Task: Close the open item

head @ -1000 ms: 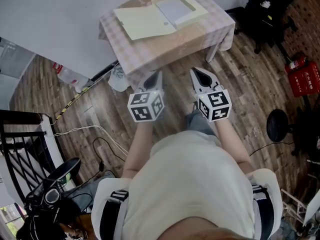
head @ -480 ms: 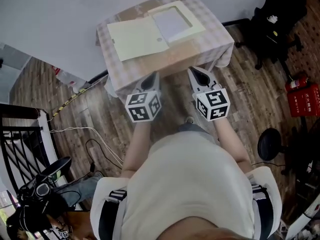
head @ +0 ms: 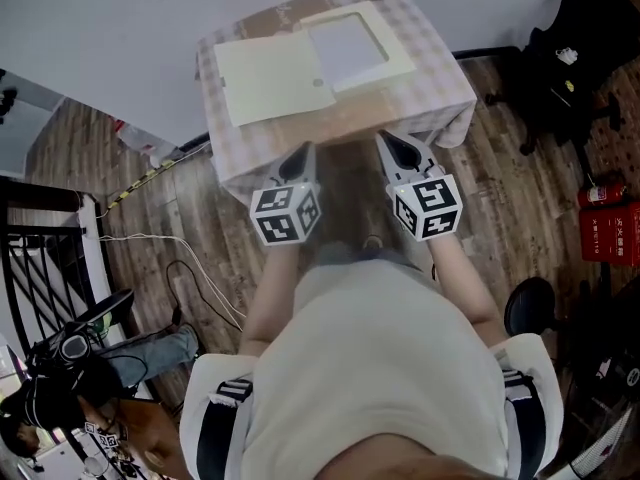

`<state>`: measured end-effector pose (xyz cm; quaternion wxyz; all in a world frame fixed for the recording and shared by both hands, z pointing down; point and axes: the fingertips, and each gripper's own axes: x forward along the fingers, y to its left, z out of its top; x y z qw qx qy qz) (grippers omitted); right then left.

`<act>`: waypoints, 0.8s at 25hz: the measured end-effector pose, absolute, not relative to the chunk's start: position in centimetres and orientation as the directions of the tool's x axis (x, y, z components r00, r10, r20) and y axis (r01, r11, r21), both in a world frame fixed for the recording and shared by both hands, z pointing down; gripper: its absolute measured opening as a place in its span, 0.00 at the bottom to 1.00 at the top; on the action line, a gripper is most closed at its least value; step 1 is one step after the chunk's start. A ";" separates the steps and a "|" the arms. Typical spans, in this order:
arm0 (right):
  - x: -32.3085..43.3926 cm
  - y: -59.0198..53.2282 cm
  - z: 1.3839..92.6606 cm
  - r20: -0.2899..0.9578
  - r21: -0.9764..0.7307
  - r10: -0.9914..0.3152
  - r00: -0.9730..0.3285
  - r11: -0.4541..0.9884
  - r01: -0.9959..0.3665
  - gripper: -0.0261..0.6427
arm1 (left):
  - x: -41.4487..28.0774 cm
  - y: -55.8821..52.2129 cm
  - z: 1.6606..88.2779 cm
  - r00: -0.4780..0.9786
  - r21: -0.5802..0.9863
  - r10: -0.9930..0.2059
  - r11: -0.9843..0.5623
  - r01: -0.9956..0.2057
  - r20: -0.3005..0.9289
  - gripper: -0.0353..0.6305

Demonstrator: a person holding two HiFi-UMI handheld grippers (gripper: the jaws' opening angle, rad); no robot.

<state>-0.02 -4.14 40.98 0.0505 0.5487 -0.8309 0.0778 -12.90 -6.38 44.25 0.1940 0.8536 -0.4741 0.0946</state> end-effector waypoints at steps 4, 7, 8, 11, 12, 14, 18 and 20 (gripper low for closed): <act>-0.2 -5.1 41.6 0.171 -0.095 -0.893 -0.416 0.405 -0.909 0.04 | -14.2 -7.0 45.0 0.488 0.224 -0.794 -0.434 -0.873 0.363 0.06; -0.8 -6.7 42.1 0.179 -0.101 -0.881 -0.439 0.427 -0.898 0.04 | -15.9 -8.5 45.7 0.448 0.223 -0.809 -0.389 -0.894 0.380 0.06; -1.1 -7.4 42.2 0.183 -0.102 -0.876 -0.446 0.434 -0.895 0.04 | -16.6 -9.1 46.0 0.434 0.224 -0.814 -0.373 -0.900 0.387 0.06; -2.0 -9.2 42.5 0.195 -0.099 -0.862 -0.467 0.456 -0.884 0.04 | -18.7 -10.7 46.8 0.386 0.222 -0.831 -0.321 -0.921 0.401 0.06; -2.4 -9.7 42.6 0.199 -0.097 -0.857 -0.475 0.465 -0.880 0.04 | -19.4 -11.2 47.1 0.370 0.221 -0.836 -0.304 -0.927 0.406 0.06; -3.0 -10.8 42.7 0.205 -0.091 -0.846 -0.491 0.484 -0.871 0.04 | -20.7 -12.2 47.8 0.345 0.223 -0.841 -0.273 -0.936 0.417 0.06; -4.3 -13.5 42.8 0.217 -0.077 -0.828 -0.517 0.514 -0.854 0.04 | -23.1 -14.3 49.0 0.301 0.227 -0.844 -0.220 -0.949 0.444 0.06; -4.9 -14.7 43.0 0.225 -0.082 -0.819 -0.528 0.524 -0.848 0.04 | -24.3 -15.2 49.5 0.284 0.227 -0.843 -0.198 -0.953 0.457 0.06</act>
